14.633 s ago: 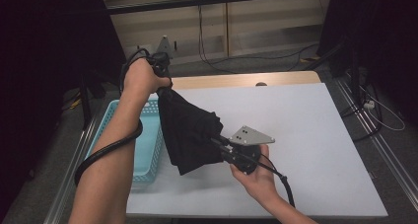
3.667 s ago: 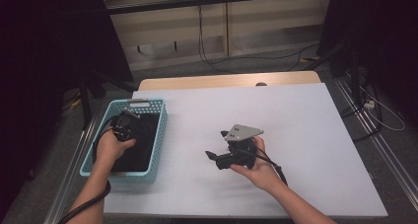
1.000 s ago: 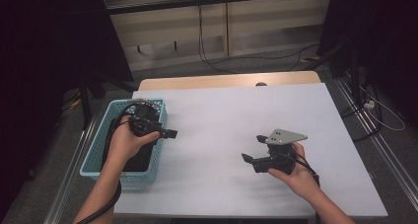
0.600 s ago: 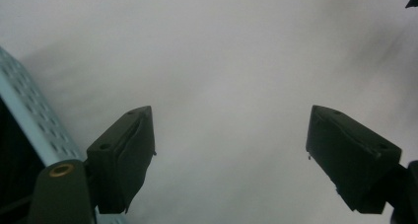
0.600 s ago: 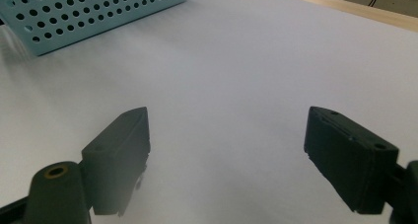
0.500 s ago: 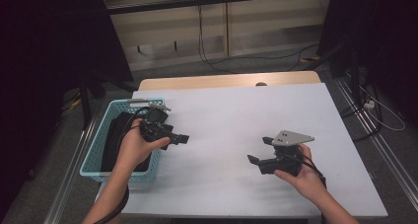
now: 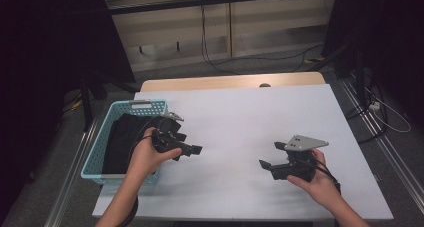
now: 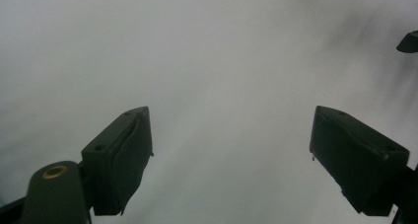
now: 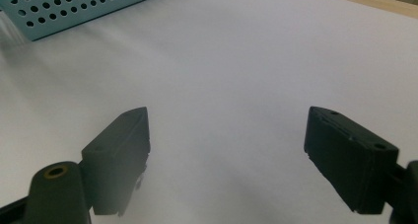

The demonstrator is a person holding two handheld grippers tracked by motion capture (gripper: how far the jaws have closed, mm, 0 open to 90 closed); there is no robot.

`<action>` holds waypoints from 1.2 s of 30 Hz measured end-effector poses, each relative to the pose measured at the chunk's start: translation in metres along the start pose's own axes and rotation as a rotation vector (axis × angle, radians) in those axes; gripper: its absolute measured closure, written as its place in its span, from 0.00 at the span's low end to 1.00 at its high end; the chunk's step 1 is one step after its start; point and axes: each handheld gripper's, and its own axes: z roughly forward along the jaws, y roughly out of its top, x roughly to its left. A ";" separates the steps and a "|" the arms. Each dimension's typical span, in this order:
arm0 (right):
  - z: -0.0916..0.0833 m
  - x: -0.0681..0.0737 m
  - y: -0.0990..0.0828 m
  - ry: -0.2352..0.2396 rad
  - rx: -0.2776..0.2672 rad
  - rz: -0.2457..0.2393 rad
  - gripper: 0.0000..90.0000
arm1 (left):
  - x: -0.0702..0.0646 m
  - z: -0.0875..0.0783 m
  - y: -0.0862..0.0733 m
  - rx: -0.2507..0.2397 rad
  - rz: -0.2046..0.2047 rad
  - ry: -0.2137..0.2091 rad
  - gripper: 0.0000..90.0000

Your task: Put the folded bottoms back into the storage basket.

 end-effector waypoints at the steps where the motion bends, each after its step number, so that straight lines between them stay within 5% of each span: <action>1: -0.001 0.000 -0.001 -0.001 0.001 0.000 0.19 | -0.001 0.002 -0.002 -0.003 -0.006 -0.005 0.18; 23: -0.015 -0.007 -0.017 -0.008 0.039 0.004 0.18 | 0.001 0.016 -0.040 -0.016 -0.002 -0.035 0.15; 36: -0.025 -0.012 -0.027 -0.019 0.065 0.014 0.18 | -0.001 0.014 -0.054 -0.064 0.017 -0.046 0.14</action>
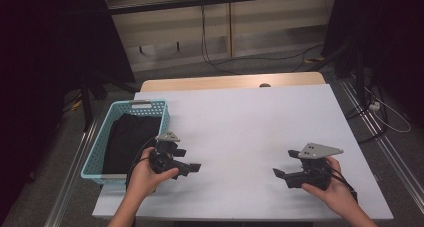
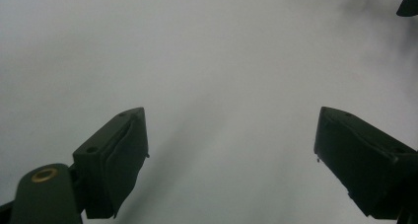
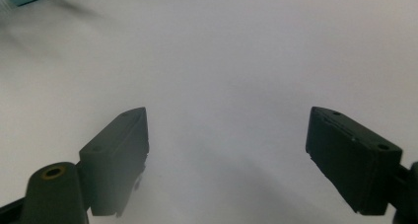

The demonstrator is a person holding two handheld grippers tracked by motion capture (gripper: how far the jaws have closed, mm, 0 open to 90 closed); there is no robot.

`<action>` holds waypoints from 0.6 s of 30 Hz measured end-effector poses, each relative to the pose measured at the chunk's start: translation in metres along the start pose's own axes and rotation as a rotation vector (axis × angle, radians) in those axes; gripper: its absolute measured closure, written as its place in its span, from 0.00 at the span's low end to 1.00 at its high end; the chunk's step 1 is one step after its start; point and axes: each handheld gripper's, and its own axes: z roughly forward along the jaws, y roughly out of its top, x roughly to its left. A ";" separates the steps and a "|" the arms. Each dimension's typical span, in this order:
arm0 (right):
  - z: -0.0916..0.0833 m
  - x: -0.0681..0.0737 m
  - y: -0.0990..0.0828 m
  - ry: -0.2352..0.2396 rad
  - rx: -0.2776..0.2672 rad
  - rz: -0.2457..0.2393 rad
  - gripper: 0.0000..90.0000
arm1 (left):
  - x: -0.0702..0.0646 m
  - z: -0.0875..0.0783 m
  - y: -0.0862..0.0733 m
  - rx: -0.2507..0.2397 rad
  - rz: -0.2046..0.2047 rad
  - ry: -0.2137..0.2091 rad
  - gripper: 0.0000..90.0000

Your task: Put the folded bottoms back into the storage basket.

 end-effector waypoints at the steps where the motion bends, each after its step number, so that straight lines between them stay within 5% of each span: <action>1: -0.001 -0.001 -0.001 0.001 0.000 0.002 0.18 | 0.000 0.000 -0.001 -0.002 0.002 0.005 0.14; 18: -0.007 -0.005 -0.011 -0.003 0.018 0.009 0.18 | -0.004 0.000 -0.014 -0.005 0.041 -0.016 0.13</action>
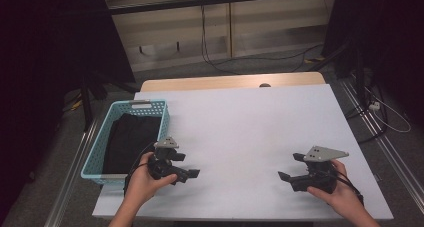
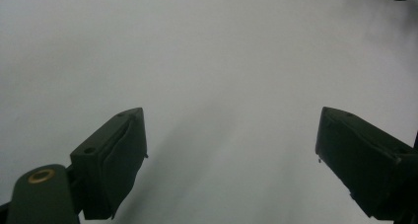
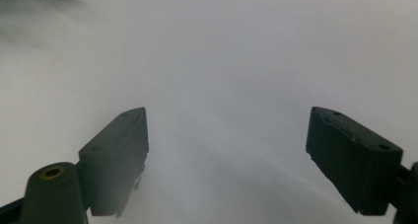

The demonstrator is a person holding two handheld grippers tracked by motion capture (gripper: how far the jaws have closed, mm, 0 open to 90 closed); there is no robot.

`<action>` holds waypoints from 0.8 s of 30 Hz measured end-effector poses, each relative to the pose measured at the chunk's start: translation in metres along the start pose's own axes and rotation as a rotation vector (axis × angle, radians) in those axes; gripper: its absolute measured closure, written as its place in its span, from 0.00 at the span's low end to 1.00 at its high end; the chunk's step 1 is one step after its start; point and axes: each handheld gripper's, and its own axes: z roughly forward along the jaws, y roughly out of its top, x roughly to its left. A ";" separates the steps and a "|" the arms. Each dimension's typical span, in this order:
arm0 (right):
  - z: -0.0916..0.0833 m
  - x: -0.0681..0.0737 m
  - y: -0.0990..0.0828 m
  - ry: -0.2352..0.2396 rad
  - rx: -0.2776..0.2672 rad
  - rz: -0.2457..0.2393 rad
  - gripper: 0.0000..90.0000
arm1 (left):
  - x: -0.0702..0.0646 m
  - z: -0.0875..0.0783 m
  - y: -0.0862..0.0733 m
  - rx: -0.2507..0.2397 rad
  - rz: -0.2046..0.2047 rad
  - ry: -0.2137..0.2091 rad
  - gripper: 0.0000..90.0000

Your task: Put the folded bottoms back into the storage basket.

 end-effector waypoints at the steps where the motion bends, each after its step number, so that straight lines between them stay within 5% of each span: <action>1: 0.000 0.000 0.000 0.001 0.001 -0.001 0.18 | 0.000 0.000 -0.001 -0.001 0.001 0.000 0.13; 24: -0.003 0.000 -0.006 -0.005 0.003 -0.001 0.18 | -0.003 -0.004 -0.015 -0.020 0.013 -0.017 0.13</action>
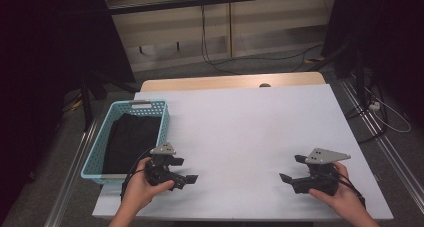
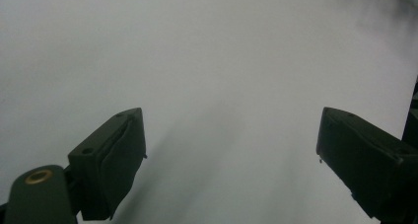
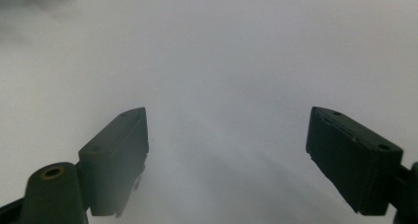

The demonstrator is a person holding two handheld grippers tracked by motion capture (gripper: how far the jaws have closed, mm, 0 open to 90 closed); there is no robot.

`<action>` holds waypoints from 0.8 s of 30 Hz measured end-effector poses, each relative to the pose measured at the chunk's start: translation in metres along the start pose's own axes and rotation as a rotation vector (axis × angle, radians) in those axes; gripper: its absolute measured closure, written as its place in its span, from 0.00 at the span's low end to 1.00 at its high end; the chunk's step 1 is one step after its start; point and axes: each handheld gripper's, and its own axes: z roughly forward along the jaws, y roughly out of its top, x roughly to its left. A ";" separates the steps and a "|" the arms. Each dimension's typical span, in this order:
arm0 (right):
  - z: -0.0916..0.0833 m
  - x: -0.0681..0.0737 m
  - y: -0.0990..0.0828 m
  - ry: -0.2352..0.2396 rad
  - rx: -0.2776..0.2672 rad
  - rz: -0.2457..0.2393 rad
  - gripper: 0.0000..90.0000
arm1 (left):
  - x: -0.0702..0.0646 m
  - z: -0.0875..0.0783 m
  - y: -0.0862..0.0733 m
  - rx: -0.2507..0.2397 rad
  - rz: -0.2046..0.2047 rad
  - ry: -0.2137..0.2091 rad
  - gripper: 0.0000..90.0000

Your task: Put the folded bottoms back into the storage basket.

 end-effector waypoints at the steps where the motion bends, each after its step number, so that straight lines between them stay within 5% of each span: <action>1: 0.000 0.000 0.000 -0.001 -0.002 0.000 0.18 | 0.000 0.000 0.000 -0.002 -0.001 0.000 0.12; 24: -0.005 0.000 -0.006 -0.002 -0.002 0.004 0.18 | -0.006 -0.002 -0.008 -0.030 -0.001 -0.012 0.12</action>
